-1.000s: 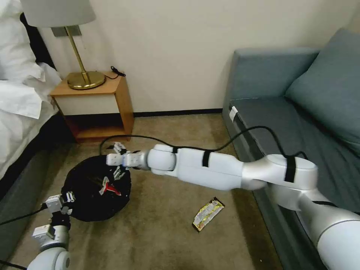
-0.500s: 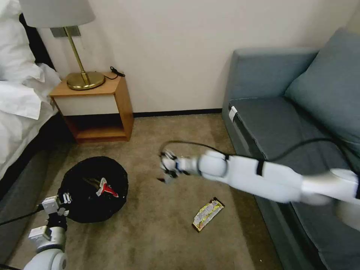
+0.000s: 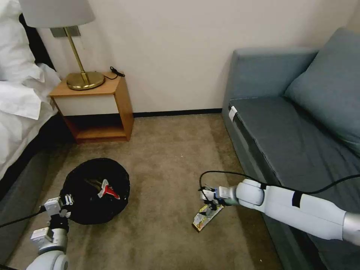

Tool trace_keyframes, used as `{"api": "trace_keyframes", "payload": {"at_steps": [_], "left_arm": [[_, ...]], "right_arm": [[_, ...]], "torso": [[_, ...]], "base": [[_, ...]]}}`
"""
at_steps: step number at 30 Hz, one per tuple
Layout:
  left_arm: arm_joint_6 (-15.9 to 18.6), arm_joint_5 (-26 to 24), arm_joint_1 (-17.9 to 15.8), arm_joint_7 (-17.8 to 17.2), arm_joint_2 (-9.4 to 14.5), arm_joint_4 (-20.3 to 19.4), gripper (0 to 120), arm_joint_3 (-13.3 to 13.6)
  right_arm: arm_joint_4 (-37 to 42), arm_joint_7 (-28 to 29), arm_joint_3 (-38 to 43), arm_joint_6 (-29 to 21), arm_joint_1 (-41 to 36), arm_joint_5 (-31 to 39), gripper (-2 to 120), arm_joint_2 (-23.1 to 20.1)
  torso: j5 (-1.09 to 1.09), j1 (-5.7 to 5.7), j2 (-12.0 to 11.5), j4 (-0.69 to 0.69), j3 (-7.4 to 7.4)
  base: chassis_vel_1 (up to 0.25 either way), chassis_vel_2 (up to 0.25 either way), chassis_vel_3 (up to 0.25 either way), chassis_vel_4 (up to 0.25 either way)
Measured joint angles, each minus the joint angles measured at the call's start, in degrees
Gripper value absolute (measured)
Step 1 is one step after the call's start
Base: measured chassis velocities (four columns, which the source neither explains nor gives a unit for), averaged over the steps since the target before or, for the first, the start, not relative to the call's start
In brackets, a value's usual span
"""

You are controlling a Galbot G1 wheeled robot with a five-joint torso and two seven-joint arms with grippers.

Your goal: Pick up the trash bin, then pick up the garbage on the floor and place it into the trash bin.

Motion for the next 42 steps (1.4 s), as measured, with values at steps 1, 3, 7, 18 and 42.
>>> {"api": "trace_keyframes", "payload": {"at_steps": [1,3,7,18,42], "left_arm": [[0.00,0.00,0.00,0.00,0.00,0.00,5,0.00],[-0.28,0.00,0.16,0.01,-0.11,0.26,5,-0.14],[-0.71,0.00,0.41,0.14,-0.32,0.60,5,-0.26],[-1.09,0.27,1.27,0.30,-0.69,0.49,5,-0.36],[-1.09,1.43,2.00,0.34,-2.14,0.11,5,-0.43]], "right_arm": [[0.00,0.00,0.00,0.00,0.00,0.00,100,0.00],[-3.36,-1.11,1.68,0.80,-1.13,-0.43,100,1.62],[-7.13,-1.54,3.79,1.01,-2.79,-0.03,100,4.25],[-18.00,-4.50,9.13,-0.12,-6.82,1.86,100,8.67],[-32.55,-9.42,15.52,2.56,-7.62,-1.89,100,14.84]], "torso": [[0.00,0.00,0.00,0.00,0.00],[0.00,0.00,0.00,0.01,0.00],[0.00,0.00,0.00,0.03,0.00],[0.00,0.00,0.00,0.01,0.01],[-0.01,0.00,0.00,0.01,0.01]], "base": [[0.000,0.000,0.000,0.000],[0.000,0.000,0.000,0.000],[0.000,0.000,0.000,0.000],[0.000,0.000,0.000,0.000],[0.000,0.000,0.000,0.000]]}}
